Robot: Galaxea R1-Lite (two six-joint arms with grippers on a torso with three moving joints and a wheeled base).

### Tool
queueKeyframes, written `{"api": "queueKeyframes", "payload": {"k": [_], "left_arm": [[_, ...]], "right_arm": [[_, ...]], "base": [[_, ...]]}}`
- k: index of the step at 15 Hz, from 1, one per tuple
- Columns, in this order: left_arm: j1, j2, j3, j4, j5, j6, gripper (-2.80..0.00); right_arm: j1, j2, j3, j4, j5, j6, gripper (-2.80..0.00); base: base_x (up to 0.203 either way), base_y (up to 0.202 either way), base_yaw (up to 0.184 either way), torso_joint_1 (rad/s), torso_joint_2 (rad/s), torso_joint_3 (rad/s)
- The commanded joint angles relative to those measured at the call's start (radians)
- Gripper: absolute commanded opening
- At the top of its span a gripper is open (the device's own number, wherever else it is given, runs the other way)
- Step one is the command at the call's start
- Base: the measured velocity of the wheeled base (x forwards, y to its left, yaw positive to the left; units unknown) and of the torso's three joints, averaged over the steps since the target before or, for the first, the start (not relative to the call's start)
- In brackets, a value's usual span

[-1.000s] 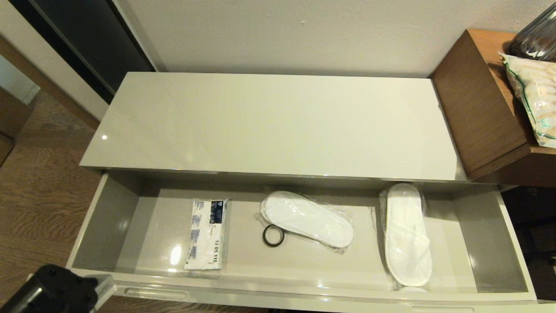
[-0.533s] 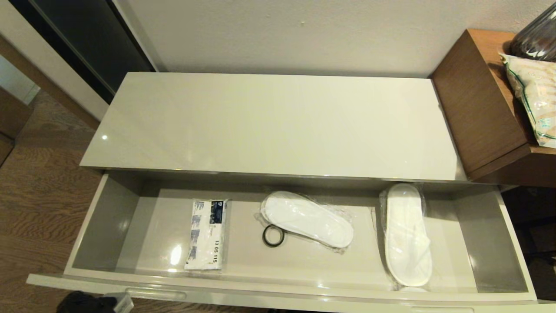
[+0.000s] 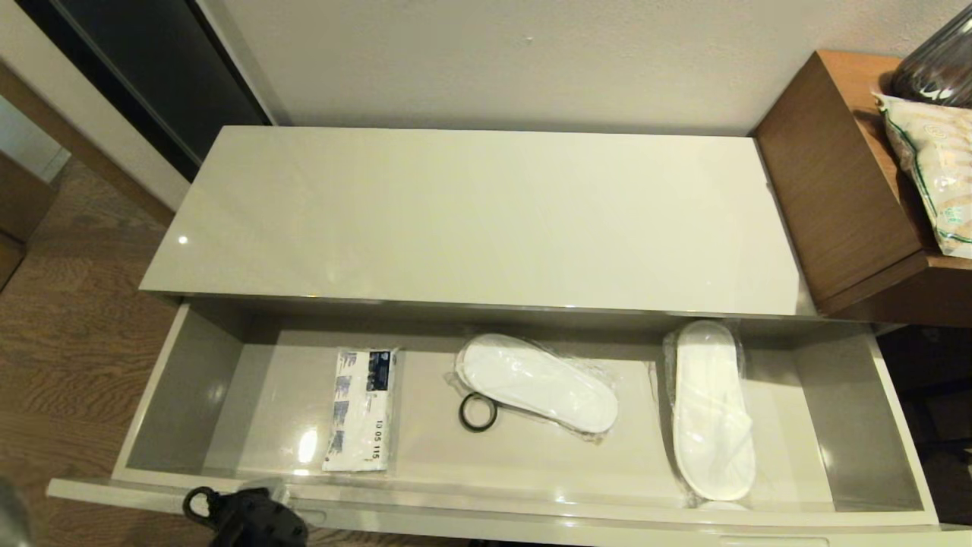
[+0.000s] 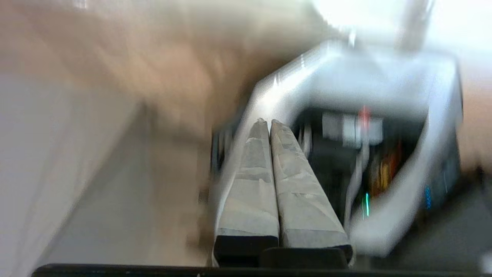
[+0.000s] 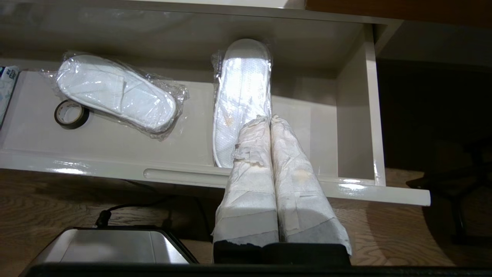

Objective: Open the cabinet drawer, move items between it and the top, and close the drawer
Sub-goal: Close the drawer

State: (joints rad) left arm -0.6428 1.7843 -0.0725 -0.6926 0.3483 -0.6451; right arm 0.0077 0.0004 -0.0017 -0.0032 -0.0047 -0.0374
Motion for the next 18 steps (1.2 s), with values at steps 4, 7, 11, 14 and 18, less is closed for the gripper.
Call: {"api": "queueKeyframes", "payload": {"k": [4,7,11,14,18], "left_arm": [[0.106,0.102,-0.185,-0.034,0.089,0.014,-2.80],[0.209,0.034,-0.392,0.185,0.091,0.018,-2.80],[0.307,0.064,-0.731,0.408,0.089,0.037,-2.80],[0.345,0.139,-0.962,0.541,0.089,0.055,-2.80],[0.374,0.149,-1.176,0.770,0.087,0.061,-2.80]], "right_arm": [[0.000,-0.002,0.000,-0.001,0.000,-0.001,-2.80],[0.000,-0.002,0.000,-0.001,0.000,-0.001,-2.80],[0.000,-0.002,0.000,-0.001,0.000,-0.001,-2.80],[0.000,-0.002,0.000,0.000,0.000,-0.001,-2.80],[0.000,-0.002,0.000,0.000,0.000,-0.001,-2.80]], "base": [[0.000,0.000,0.000,0.000,0.00,0.000],[0.000,0.000,0.000,0.000,0.00,0.000],[0.000,0.000,0.000,0.000,0.00,0.000],[0.000,0.000,0.000,0.000,0.00,0.000],[0.000,0.000,0.000,0.000,0.00,0.000]]}}
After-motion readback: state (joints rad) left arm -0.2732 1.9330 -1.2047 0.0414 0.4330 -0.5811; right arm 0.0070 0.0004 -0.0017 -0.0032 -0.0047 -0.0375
